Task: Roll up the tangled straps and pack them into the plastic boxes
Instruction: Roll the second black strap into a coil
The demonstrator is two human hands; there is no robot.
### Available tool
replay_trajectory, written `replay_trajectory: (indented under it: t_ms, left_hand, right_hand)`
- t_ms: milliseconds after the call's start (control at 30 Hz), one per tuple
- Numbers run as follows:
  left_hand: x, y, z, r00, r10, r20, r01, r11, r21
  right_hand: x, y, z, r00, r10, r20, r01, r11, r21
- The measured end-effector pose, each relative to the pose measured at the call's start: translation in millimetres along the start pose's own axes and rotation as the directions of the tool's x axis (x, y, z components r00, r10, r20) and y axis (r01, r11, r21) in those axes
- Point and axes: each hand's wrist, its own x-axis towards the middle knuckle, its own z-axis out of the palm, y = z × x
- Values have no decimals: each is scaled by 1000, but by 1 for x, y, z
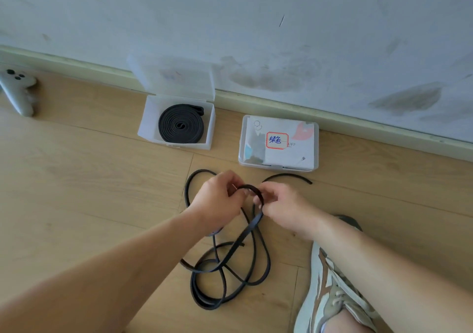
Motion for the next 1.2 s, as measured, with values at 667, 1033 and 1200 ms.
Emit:
replay_trajectory:
  t_ms: [667,1033,1200]
  left_hand:
    - [-28,54,-62,979,163,118,-162,987,-24]
    - [-128,76,-153,978,1,208,-158,654,740]
    - [-183,128,-203,932,323,-162,-153,760,631]
  right_hand:
    - [-44,-90,-3,987,-50,-154,106,920,377]
    - [-161,-180,-39,888,-137,-439,154,988,4]
    - [-230,-195,-55,870,-108,-482,116,993,-14]
